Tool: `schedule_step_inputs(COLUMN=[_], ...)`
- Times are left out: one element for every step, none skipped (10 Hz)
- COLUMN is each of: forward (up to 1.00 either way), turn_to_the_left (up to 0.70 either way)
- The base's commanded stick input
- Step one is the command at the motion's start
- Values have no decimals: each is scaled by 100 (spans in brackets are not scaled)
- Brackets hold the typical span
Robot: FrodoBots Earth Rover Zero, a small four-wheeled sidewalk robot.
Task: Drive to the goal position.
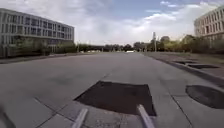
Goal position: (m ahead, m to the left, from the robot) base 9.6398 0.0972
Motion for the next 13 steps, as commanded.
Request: schedule_step_inputs(forward=[70,70,70,70,70,70,70,70,70,70,70,70,70], turn_to_the_left=[-14,-14,-14,-14,-14,-14,-14,-10,-4,0,0,0,0])
